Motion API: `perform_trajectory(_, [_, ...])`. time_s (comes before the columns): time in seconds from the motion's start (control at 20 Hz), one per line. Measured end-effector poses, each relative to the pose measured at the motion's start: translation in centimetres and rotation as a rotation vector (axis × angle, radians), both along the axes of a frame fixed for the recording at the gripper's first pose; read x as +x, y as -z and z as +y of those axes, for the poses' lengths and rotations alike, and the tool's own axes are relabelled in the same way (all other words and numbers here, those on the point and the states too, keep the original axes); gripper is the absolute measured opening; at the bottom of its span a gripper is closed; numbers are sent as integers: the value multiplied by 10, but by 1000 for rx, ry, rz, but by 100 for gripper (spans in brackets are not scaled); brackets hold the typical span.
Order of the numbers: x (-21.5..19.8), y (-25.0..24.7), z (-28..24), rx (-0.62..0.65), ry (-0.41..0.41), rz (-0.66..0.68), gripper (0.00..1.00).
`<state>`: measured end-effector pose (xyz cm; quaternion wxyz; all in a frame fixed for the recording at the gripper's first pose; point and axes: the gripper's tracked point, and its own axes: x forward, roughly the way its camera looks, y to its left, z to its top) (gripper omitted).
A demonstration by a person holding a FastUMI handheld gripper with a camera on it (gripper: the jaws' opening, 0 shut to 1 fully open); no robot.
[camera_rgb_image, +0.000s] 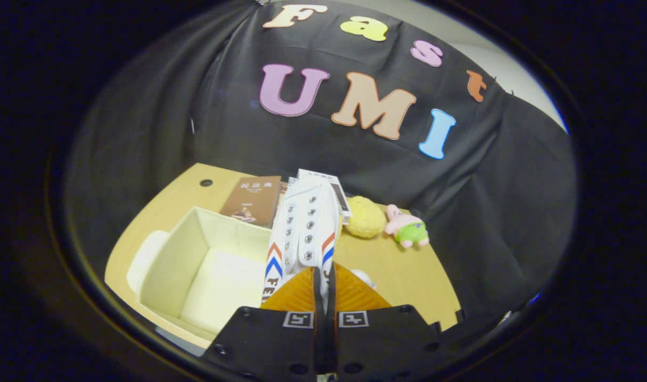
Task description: Open the storage box then place both shoes into the box .Put the left shoe in first, then the right shoe, with the right side of both shoes facing outward in a uniform manner.
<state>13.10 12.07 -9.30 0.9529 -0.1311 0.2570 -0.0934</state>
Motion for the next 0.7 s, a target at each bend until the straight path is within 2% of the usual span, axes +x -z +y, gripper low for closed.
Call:
perform_trajectory(0.25, [-6,45,59,93,-43,91,3])
perform_trajectory(0.7, [-5,143,89,100,-52,337,3])
